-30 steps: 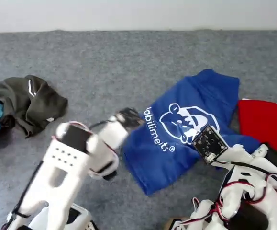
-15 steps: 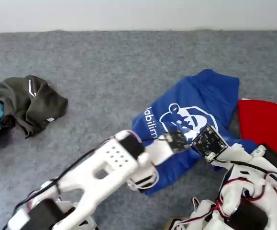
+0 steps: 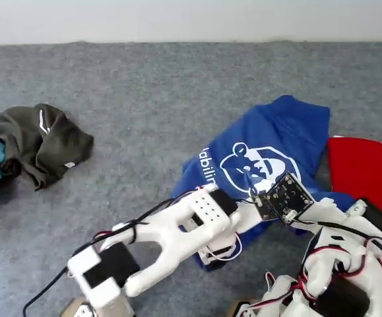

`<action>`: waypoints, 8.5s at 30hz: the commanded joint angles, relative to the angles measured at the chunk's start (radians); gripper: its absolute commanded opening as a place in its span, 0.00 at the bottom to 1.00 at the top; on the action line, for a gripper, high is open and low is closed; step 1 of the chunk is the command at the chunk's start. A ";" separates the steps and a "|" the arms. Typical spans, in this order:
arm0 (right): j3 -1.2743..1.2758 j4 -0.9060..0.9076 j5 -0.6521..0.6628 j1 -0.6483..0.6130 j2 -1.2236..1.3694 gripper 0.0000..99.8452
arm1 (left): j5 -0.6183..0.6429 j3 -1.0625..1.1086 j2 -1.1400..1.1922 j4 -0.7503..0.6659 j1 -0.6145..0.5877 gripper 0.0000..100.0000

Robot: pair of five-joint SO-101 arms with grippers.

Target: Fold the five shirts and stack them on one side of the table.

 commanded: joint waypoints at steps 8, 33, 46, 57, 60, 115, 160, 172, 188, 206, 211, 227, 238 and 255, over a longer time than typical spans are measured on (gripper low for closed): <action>-0.006 -0.021 0.011 0.012 0.005 0.01 | 0.008 -0.056 0.037 -0.008 0.044 0.17; -0.011 -0.104 -0.006 0.013 0.004 0.01 | 0.038 -0.056 -0.408 0.186 -0.253 0.01; -0.080 -0.552 -0.091 -0.001 0.005 0.01 | -0.120 -0.326 -0.824 0.187 -0.635 0.01; -0.106 -0.740 -0.172 -0.136 0.019 0.01 | -0.126 -0.688 -0.842 0.129 -0.959 0.01; -0.224 -0.682 -0.233 -0.157 0.120 0.01 | -0.123 -0.748 -0.842 0.097 -1.007 0.01; -1.849 0.139 -0.295 -0.216 0.997 0.01 | -0.212 -1.041 -0.848 0.433 -1.016 0.01; -1.074 -0.736 -0.468 -0.513 1.552 0.01 | -0.404 -0.271 -0.245 -0.582 -1.022 0.01; -1.079 0.035 -0.470 -0.483 1.425 0.01 | -0.443 -0.271 -0.244 -0.083 -1.023 0.01; -0.796 0.440 -0.488 -0.433 1.314 0.01 | -0.514 -0.166 -0.092 0.164 -1.022 0.02; -0.417 0.430 -0.486 -0.444 1.127 0.23 | -0.512 -0.163 -0.103 0.281 -1.023 0.09; -0.508 0.437 -0.468 -0.397 1.127 0.26 | -0.512 -0.163 -0.307 0.348 -1.023 0.14; -0.667 0.438 -0.488 -0.371 1.090 0.24 | -0.476 -0.168 -0.565 0.347 -1.017 0.17; -0.746 0.433 -0.522 -0.168 0.805 0.04 | -0.302 -0.130 -0.577 0.160 -0.758 0.04; -0.744 0.435 -0.525 0.050 0.746 0.04 | -0.207 -0.288 -0.204 0.173 -0.107 0.18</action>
